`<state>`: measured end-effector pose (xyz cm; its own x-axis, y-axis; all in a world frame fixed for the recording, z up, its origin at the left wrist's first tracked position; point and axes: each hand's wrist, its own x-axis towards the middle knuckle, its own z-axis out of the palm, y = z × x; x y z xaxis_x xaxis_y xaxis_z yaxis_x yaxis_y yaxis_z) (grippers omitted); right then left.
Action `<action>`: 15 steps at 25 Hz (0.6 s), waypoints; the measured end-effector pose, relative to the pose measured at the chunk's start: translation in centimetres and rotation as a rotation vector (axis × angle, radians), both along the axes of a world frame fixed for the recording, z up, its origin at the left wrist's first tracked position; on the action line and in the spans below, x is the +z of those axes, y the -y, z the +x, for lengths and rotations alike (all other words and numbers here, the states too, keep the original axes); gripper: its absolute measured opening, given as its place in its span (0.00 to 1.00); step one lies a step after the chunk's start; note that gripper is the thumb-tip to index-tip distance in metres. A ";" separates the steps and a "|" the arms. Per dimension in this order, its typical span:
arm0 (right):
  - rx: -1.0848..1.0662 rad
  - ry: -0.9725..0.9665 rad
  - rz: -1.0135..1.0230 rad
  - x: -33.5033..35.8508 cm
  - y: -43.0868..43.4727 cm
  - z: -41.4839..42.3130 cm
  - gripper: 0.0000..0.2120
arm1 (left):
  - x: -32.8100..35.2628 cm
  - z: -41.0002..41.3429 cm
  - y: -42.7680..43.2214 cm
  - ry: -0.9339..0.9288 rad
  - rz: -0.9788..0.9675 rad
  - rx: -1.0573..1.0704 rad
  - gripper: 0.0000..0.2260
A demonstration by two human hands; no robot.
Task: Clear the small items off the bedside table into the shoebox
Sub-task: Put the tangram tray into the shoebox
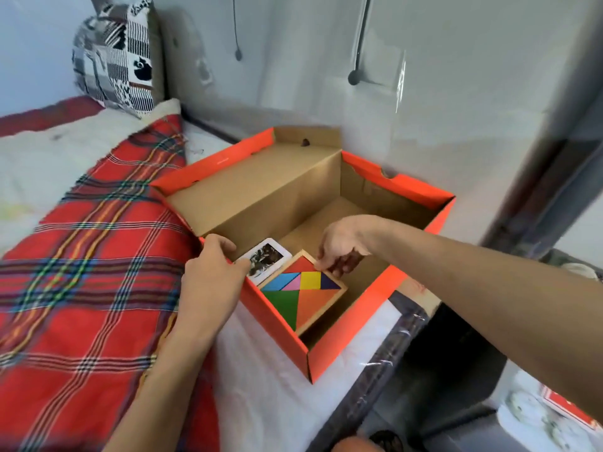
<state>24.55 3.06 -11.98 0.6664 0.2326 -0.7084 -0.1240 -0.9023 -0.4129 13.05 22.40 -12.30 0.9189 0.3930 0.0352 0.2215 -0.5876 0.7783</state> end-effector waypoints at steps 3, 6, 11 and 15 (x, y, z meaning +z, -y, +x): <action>0.043 -0.053 -0.070 -1.0 -1.3 0.2 0.05 | -0.4 0.2 -0.1 0.014 -0.022 0.011 0.07; 0.049 -0.075 -0.128 -1.5 -2.1 0.0 0.11 | -0.5 0.0 0.0 0.023 -0.075 0.011 0.06; 0.103 -0.031 -0.225 -1.9 -3.4 -0.3 0.11 | -0.7 0.1 0.1 0.013 -0.094 0.017 0.05; 0.213 0.207 -0.307 -2.0 -4.2 -0.6 0.13 | -0.7 0.0 0.1 0.004 -0.095 0.007 0.05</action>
<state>23.91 7.29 -13.96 0.7615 0.1799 -0.6226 0.1359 -0.9837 -0.1180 13.04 22.27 -13.00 0.9158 0.4015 0.0011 0.2225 -0.5097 0.8311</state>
